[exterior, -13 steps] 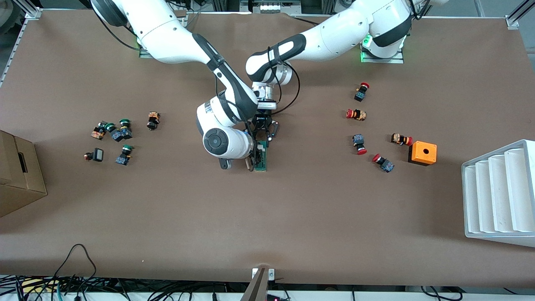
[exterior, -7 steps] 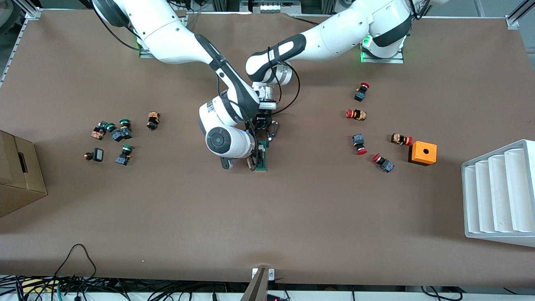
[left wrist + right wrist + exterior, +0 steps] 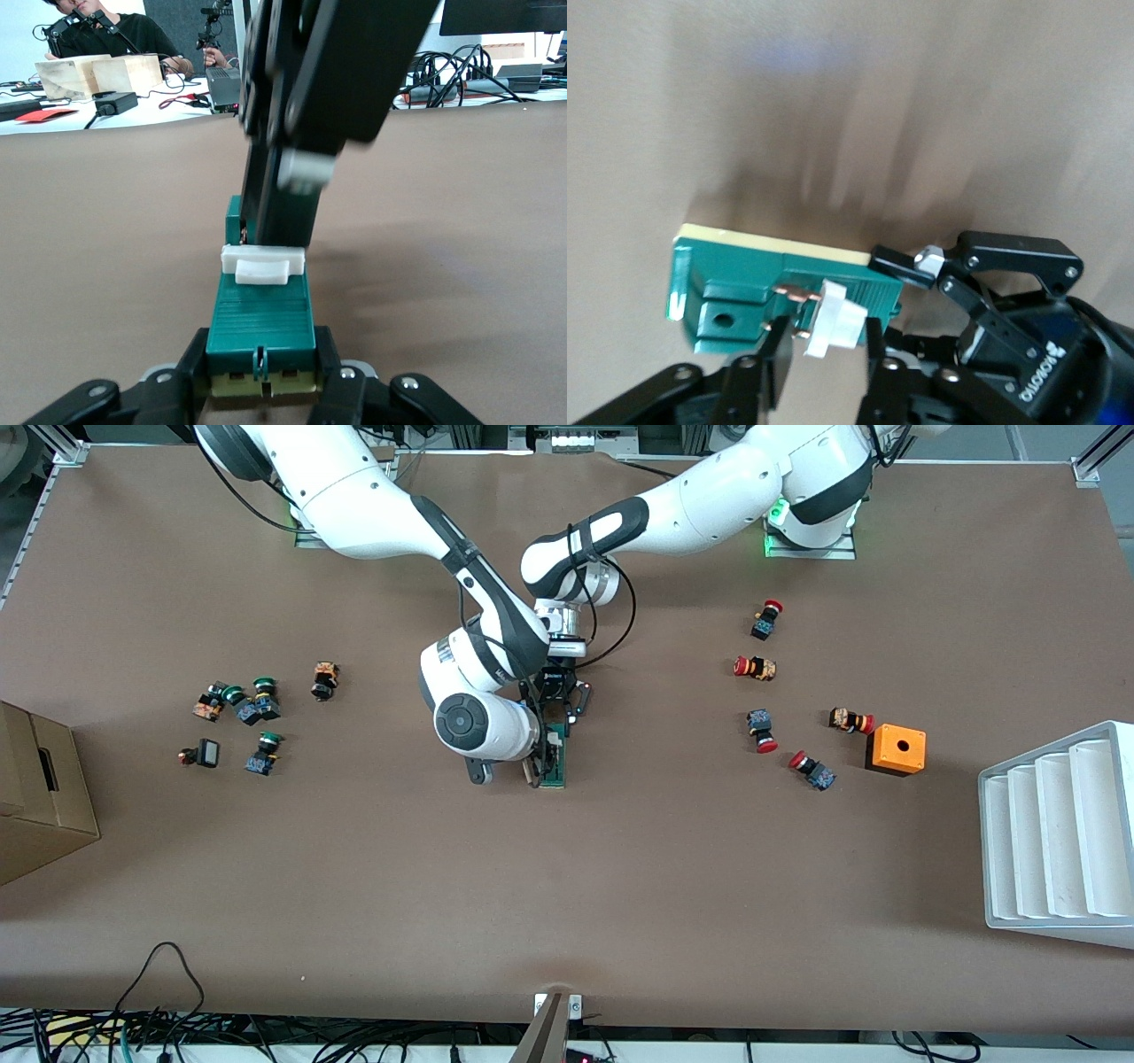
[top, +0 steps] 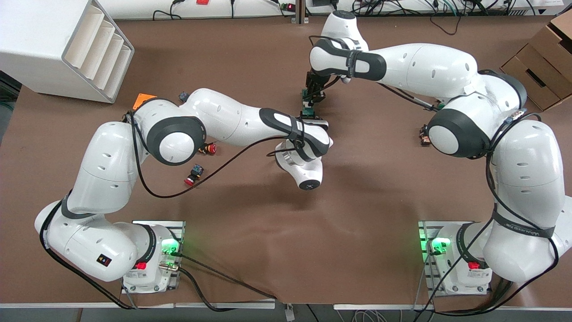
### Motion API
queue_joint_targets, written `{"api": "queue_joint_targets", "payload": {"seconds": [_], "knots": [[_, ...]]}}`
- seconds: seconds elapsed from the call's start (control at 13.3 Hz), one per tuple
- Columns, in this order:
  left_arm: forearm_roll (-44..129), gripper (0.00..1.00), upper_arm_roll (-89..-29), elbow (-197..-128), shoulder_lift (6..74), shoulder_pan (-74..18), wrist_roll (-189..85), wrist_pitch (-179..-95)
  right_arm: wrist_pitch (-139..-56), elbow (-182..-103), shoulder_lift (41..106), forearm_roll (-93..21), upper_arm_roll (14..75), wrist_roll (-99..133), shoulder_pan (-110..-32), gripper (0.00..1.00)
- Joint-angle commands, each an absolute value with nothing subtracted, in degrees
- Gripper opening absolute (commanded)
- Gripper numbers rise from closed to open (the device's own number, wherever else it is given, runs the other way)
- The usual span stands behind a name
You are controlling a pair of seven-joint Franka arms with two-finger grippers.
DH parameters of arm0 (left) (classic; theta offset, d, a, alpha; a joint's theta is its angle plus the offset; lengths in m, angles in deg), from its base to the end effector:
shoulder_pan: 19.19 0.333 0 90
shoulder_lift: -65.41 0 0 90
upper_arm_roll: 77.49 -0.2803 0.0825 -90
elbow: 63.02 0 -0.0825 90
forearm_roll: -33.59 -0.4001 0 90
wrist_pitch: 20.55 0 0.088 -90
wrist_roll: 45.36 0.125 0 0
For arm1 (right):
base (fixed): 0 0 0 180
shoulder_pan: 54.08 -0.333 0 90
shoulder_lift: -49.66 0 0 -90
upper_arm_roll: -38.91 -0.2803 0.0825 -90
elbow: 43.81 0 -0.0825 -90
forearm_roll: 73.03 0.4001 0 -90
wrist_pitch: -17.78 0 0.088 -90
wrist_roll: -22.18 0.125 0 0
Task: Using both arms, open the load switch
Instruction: 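Lift the right gripper away while the left gripper releases the switch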
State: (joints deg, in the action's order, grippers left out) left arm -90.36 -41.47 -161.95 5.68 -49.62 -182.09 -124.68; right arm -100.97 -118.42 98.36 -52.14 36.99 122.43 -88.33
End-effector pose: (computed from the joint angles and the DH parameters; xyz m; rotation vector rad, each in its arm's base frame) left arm 0.3387 -0.5399 0.0321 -2.6011 0.0622 -1.7333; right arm 0.5739 0.4439 0.1782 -2.4062 1.8651 0.5270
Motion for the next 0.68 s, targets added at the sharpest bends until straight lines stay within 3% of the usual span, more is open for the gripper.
{"api": "queue_joint_targets", "payload": {"seconds": [0.0,0.15,0.23,0.3,0.6], "knots": [[-92.36,0.02,-42.6,-156.8,2.04,-50.04,-181.06,-128.39,-95.0,-114.23,96.34,-53.08,37.06,121.32,-86.61,0.83],[-92.1,0.08,-42.6,-156.89,2.3,-49.96,-181.06,-128.39,-93.58,-114.56,92.92,-53.17,37.23,116.95,-84.6,0.85],[-92.1,0.45,-42.51,-156.89,2.56,-49.61,-180.97,-128.39,-92.36,-115.52,90.81,-53.43,37.32,113.79,-83.63,0.94],[-92.1,0.99,-42.16,-157.41,3.09,-49.0,-180.71,-128.39,-90.87,-116.49,88.7,-53.69,37.32,109.49,-82.22,0.95],[-87.45,1.0,-41.46,-160.4,8.09,-47.76,-179.57,-128.74,-87.78,-124.21,78.25,-56.68,37.32,87.45,-75.99,0.99]]}}
